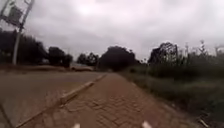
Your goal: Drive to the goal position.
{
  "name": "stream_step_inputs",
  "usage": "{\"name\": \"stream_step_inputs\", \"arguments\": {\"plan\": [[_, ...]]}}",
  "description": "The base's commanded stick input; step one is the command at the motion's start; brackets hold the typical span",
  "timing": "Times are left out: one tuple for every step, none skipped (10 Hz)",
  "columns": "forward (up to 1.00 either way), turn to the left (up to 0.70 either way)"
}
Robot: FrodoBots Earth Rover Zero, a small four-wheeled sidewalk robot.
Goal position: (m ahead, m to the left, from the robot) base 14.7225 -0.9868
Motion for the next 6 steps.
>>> {"name": "stream_step_inputs", "arguments": {"plan": [[0.50,-0.23],[0.50,-0.46],[0.50,-0.21],[0.50,0.03],[0.50,0.09],[0.50,0.11]]}}
